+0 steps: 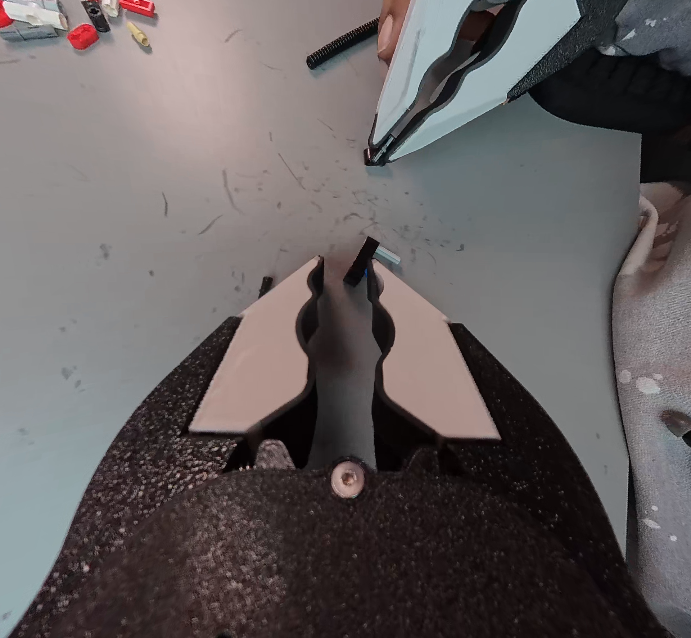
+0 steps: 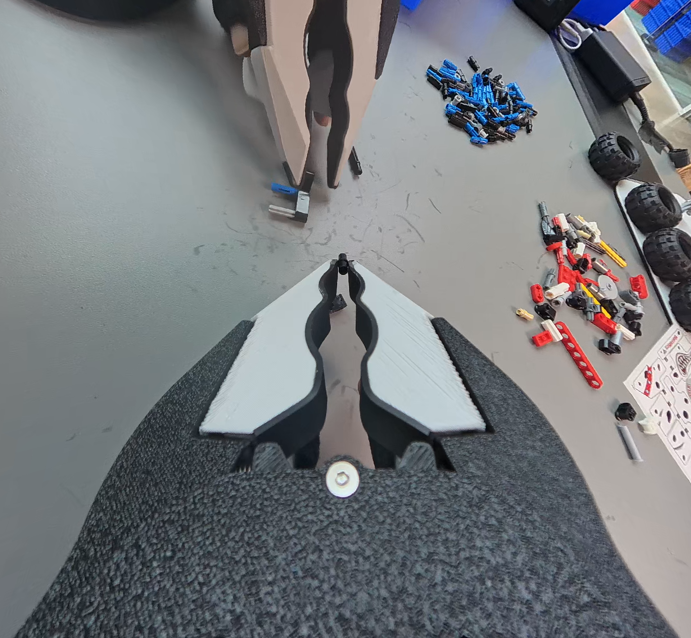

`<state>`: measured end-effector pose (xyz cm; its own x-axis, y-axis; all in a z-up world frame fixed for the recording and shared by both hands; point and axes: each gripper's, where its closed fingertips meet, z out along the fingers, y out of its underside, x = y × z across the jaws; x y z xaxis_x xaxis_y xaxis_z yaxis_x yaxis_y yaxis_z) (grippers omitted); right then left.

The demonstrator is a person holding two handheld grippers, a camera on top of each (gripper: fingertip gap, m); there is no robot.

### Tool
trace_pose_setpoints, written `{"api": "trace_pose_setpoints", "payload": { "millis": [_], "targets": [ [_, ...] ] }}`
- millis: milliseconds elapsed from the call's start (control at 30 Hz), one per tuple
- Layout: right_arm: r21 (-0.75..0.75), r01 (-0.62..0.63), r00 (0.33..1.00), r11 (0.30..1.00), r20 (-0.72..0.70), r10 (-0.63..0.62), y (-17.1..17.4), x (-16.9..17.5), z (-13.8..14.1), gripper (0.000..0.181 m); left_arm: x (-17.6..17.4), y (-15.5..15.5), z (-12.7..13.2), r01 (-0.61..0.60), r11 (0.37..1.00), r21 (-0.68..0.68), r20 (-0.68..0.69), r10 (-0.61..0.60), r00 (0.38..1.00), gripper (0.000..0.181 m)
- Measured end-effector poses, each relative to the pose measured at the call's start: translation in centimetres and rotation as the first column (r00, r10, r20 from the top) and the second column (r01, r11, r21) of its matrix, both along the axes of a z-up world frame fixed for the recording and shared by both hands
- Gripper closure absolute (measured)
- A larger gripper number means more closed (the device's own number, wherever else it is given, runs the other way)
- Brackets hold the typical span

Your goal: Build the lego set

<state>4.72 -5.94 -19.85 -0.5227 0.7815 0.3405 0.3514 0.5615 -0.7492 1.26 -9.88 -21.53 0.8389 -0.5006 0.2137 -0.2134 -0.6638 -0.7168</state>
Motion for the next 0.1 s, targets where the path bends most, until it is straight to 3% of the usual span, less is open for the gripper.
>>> {"api": "trace_pose_setpoints", "payload": {
  "millis": [33,100],
  "targets": [
    [0.0,0.0,1.0,1.0,0.0,0.0,0.0,0.0,0.0,0.176,-0.27,0.07,0.24,-0.014,1.0,0.002,0.008,0.014,1.0,0.158],
    [0.0,-0.001,1.0,1.0,0.001,0.001,0.0,0.01,-0.05,0.176,-0.7,0.07,0.79,-0.031,0.999,0.009,0.023,0.03,0.999,0.155]
  ]
}}
